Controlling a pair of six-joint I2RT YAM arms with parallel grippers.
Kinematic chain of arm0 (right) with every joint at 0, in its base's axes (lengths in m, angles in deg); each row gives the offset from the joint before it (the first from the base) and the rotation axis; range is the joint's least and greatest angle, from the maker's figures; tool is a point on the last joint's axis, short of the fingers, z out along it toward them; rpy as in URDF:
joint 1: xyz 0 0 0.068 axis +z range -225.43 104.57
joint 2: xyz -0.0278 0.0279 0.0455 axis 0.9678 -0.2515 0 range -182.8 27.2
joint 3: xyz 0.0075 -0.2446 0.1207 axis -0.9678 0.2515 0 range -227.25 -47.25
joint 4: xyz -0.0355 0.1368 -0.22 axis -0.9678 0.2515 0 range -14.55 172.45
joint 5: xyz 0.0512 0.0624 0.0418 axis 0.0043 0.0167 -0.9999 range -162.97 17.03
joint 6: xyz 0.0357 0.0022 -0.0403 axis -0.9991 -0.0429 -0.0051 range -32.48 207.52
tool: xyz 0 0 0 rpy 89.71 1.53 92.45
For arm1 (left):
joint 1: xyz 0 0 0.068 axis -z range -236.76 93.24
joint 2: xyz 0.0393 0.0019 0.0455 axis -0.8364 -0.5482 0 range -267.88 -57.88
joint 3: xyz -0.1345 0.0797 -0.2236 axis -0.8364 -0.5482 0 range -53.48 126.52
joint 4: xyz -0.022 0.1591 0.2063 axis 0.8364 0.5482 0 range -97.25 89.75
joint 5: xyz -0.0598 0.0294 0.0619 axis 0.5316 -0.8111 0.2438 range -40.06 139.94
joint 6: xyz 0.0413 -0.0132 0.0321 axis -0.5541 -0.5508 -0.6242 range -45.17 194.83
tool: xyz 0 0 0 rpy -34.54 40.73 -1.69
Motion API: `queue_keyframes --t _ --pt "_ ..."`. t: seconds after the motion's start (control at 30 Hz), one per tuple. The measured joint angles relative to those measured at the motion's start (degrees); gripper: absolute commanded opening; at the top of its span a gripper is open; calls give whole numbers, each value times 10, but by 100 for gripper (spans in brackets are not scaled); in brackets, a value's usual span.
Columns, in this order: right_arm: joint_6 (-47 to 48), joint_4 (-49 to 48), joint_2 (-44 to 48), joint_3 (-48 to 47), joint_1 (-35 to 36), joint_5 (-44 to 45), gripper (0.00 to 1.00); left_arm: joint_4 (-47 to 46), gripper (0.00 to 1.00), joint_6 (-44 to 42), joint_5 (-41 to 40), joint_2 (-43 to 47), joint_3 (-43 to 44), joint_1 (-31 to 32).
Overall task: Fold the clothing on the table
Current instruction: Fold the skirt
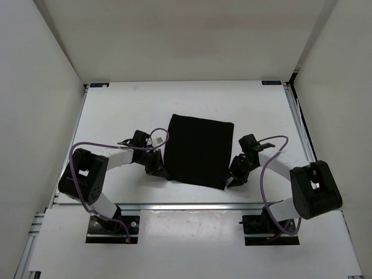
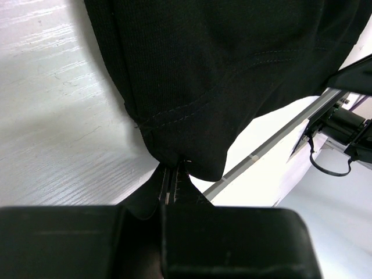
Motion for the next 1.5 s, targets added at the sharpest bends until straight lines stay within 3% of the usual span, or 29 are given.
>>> queue_keyframes --t 0.2,0.4,0.47,0.5,0.53,0.6,0.77,0.87,1.0,1.3,1.5 --pt "-15 -33 37 26 -30 12 38 0 0 -1 1 0 -1 -2" --pt "-25 -67 18 46 -13 -10 35 0 0 -1 1 0 -1 -3" --pt "-27 -85 8 46 -1 -23 27 0 0 -1 1 0 -1 -4" --pt "-28 -94 2 47 5 -28 12 -1 0 -1 1 0 -1 -4" --pt "-27 -101 -4 48 8 -33 4 -2 0 -1 1 0 -2 -5" --pt "-33 -114 -15 50 10 -44 0 -12 0 0 1 0 -9 -8" --pt "-5 -50 1 20 -24 -4 0 3 0 -11 -1 0 3 -31" --pt "36 8 37 -51 -108 19 0 24 0 -20 -1 0 58 -59" --pt "89 33 57 -144 -182 14 0 -15 0 -3 39 12 93 -96" --pt "131 87 1 -158 -100 33 0 -21 0 21 51 62 43 -93" --pt "151 137 41 -161 -21 73 0 32 0 -21 61 118 42 -53"
